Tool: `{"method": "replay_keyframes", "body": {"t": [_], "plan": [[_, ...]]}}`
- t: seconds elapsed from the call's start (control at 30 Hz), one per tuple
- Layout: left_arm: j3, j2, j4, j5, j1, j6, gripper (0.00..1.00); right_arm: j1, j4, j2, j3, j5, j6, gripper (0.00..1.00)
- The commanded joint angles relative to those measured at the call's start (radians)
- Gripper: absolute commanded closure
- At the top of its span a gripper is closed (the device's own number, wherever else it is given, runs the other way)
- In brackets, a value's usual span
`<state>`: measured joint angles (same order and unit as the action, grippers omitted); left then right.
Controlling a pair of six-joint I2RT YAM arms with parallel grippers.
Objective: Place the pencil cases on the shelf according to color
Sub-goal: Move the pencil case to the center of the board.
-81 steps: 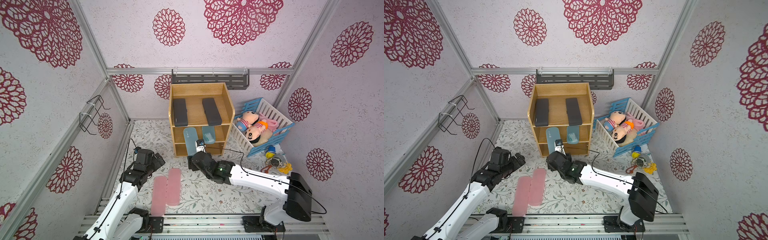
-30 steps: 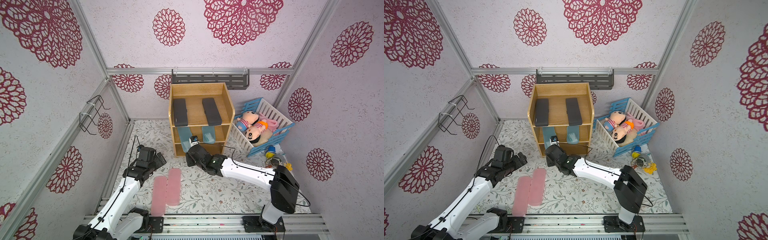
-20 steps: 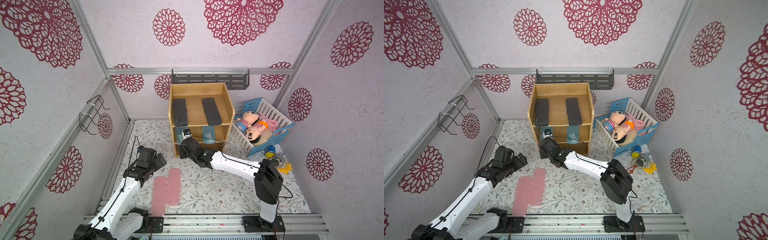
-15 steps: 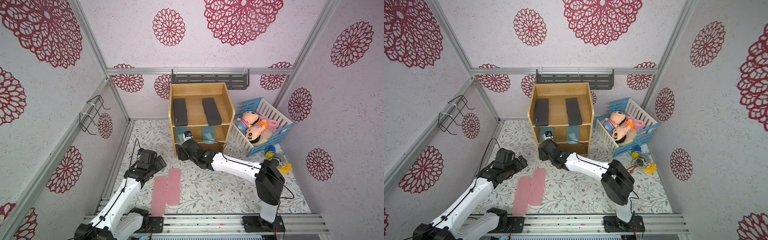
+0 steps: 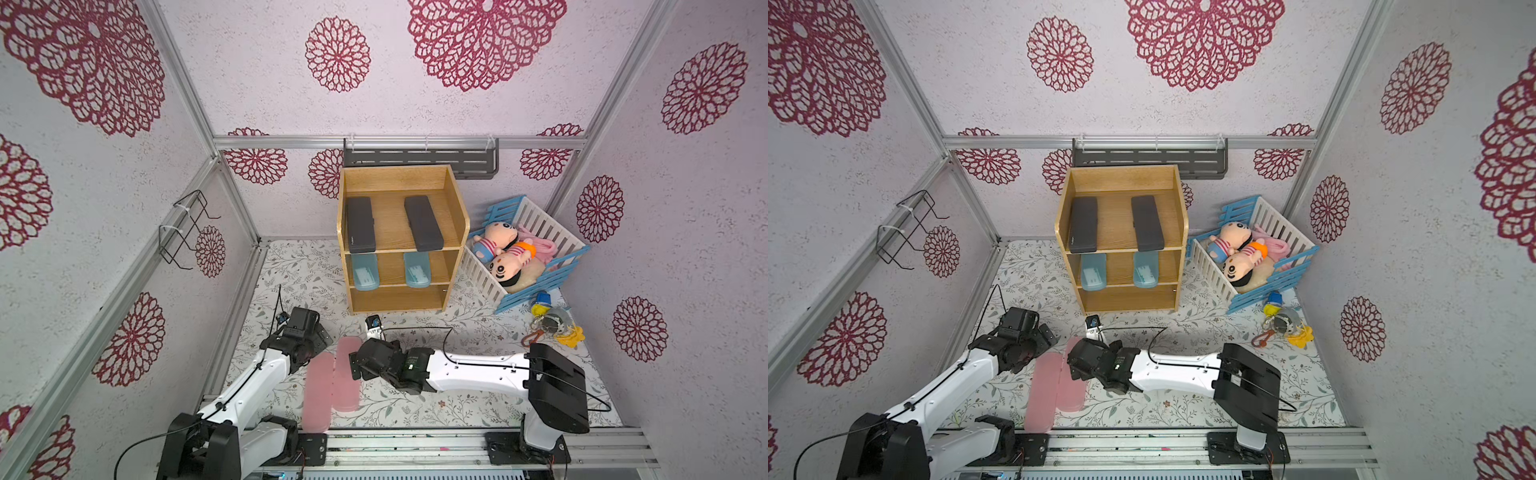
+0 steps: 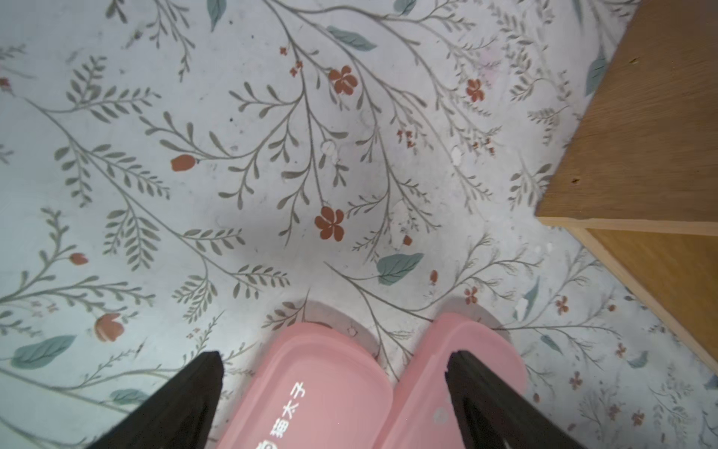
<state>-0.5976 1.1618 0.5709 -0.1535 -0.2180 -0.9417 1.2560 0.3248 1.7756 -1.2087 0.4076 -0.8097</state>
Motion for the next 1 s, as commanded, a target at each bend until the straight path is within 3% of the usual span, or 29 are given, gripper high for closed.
{"method": "replay_keyframes", "body": {"t": [0.0,0.4,0.63,0.97], "plan": [[-0.018,0.015,0.016,-0.032,0.0,-0.036,0.03,0.044,0.0,0.064,-0.053,0.034,-0.092,0.01],[-0.006,-0.026,0.055,-0.071,-0.001,-0.068,0.03,0.059,0.086,0.288,-0.228,0.029,-0.09,0.01],[-0.041,-0.042,0.144,-0.129,-0.015,-0.066,0.03,0.055,0.132,0.335,-0.25,0.025,-0.101,0.01],[-0.055,-0.04,0.18,-0.082,-0.067,-0.093,0.03,-0.046,0.066,0.144,0.072,0.039,-0.106,0.01]]}}
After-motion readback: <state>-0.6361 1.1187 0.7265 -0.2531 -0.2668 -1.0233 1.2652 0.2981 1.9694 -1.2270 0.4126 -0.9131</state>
